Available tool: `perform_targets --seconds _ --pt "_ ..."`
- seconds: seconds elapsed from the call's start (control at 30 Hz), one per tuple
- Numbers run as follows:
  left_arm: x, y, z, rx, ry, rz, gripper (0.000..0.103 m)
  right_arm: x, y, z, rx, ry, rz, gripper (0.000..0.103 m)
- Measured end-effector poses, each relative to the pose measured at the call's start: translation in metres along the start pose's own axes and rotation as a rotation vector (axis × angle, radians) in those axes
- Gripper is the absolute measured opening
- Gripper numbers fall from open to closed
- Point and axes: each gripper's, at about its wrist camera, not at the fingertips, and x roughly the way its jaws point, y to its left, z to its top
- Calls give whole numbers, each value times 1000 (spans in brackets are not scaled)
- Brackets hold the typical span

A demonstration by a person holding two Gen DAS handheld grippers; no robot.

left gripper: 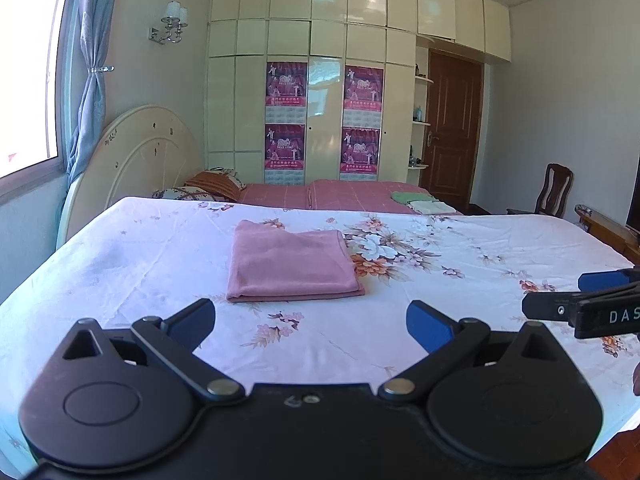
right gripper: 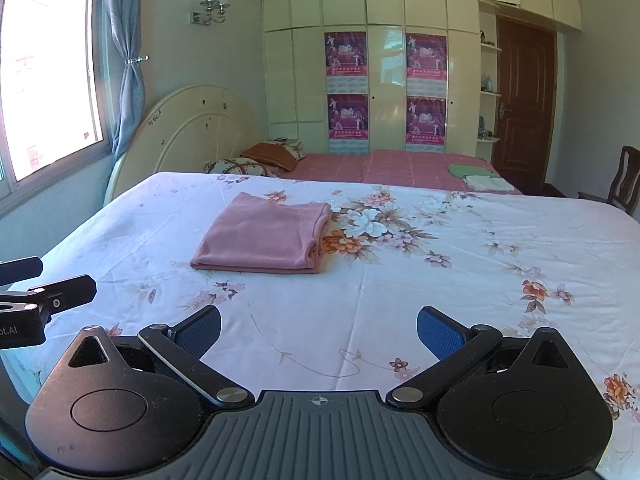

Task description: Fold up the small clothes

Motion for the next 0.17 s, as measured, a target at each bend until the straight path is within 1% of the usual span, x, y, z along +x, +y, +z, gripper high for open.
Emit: perform_targets --seconds 0.17 --pt "0 -2 0 7 13 7 102 2 3 -1 -3 5 10 103"
